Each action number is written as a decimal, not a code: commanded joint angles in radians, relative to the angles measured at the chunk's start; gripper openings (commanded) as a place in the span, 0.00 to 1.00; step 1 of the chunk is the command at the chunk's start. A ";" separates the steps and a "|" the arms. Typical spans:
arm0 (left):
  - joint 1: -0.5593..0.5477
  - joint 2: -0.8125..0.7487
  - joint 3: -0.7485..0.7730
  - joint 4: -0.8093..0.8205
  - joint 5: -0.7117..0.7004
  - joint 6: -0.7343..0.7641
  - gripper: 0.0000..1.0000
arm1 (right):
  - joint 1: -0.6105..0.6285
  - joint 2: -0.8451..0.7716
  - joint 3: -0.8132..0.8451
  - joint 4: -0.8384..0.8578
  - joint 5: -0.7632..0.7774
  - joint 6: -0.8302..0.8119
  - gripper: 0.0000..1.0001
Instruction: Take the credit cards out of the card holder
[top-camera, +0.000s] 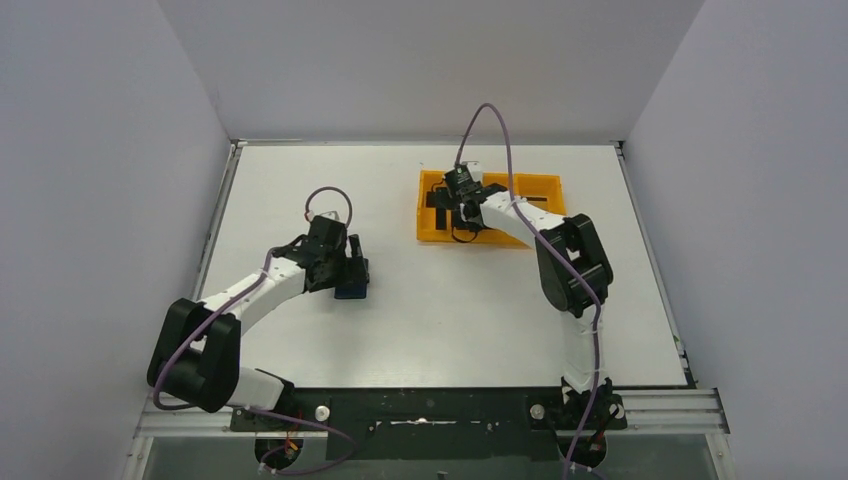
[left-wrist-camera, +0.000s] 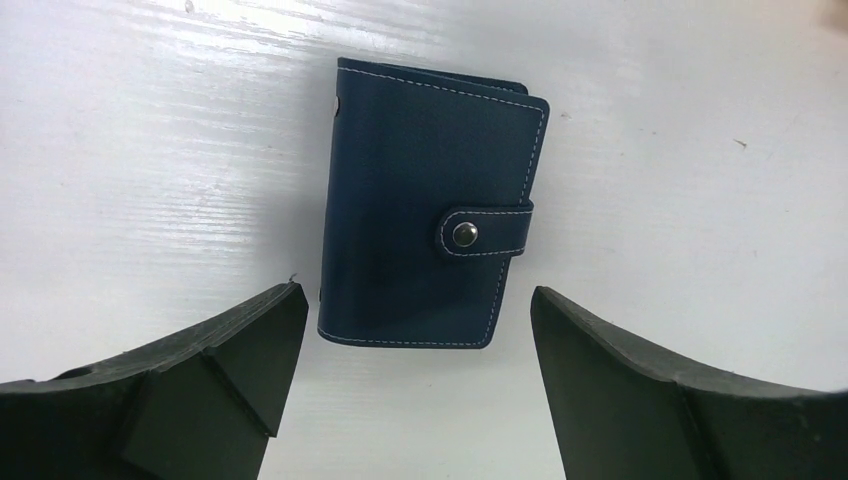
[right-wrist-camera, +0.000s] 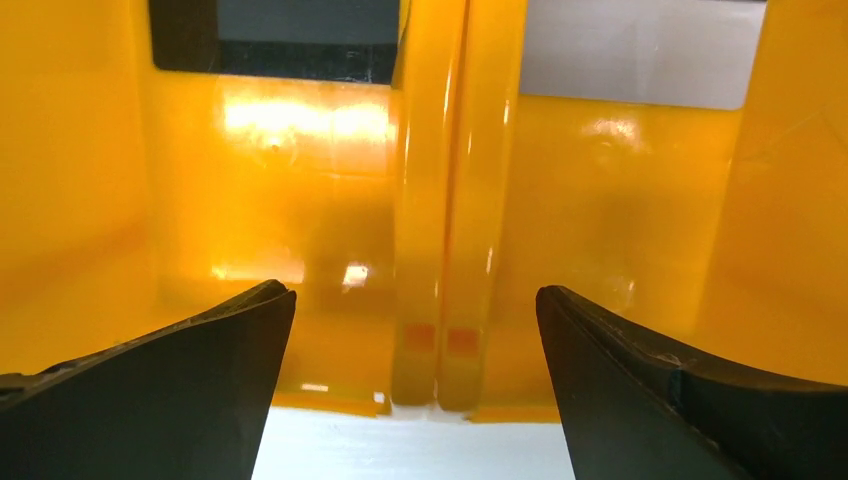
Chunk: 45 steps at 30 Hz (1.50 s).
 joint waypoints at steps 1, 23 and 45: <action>0.011 -0.058 -0.005 0.028 -0.013 -0.011 0.84 | 0.023 -0.080 -0.064 0.006 0.018 0.032 0.96; 0.109 -0.185 -0.125 0.107 0.064 -0.069 0.85 | 0.248 -0.129 -0.088 0.044 0.026 0.276 0.96; 0.098 0.022 -0.122 0.190 0.175 -0.008 0.24 | 0.243 -0.567 -0.386 0.020 0.185 0.226 0.98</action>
